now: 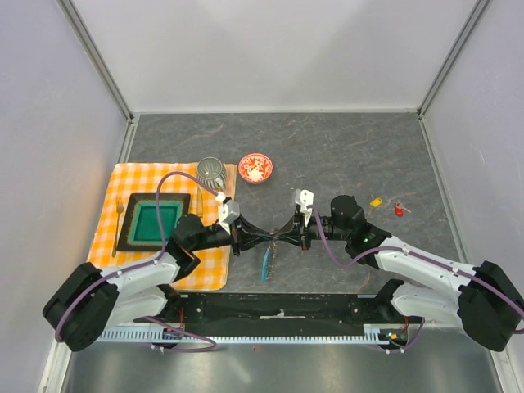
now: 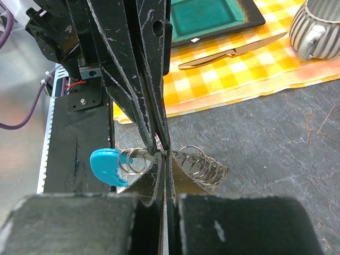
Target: Put the keys on the keyring
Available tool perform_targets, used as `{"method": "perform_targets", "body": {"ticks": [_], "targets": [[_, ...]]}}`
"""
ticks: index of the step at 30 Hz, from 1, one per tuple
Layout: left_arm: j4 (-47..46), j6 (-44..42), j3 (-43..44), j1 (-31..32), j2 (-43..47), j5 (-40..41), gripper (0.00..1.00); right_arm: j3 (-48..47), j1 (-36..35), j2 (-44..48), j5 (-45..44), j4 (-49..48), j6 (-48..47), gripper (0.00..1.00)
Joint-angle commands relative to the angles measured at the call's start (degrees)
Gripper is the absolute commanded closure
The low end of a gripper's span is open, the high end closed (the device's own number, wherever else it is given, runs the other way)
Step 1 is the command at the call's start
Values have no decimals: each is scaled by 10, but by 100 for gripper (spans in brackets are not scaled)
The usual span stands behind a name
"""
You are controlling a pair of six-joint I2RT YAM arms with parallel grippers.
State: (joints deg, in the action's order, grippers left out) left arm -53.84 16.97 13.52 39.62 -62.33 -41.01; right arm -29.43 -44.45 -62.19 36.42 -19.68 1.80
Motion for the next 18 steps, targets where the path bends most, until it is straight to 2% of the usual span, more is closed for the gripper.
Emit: {"method": "perform_targets", "body": {"ticks": [1, 6, 7, 8, 9, 13, 18], "targets": [[-15, 3, 24, 8, 25, -35, 98, 0, 4, 8, -9, -36, -3, 100], [136, -55, 77, 8, 78, -25, 98, -7, 5, 11, -8, -4, -11, 100], [208, -82, 88, 9, 84, -20, 98, -9, 5, 11, -7, 9, -10, 99], [238, -93, 112, 9, 91, -8, 98, -11, 5, 14, -7, 16, -12, 97], [270, -104, 125, 9, 96, -5, 98, -15, 5, 15, -8, 21, -14, 90], [442, -173, 203, 10, 108, 15, 98, -24, 5, 32, -19, 49, -14, 72], [597, -304, 271, 11, 99, 35, 98, -24, 5, 58, -74, 64, -11, 50]]}}
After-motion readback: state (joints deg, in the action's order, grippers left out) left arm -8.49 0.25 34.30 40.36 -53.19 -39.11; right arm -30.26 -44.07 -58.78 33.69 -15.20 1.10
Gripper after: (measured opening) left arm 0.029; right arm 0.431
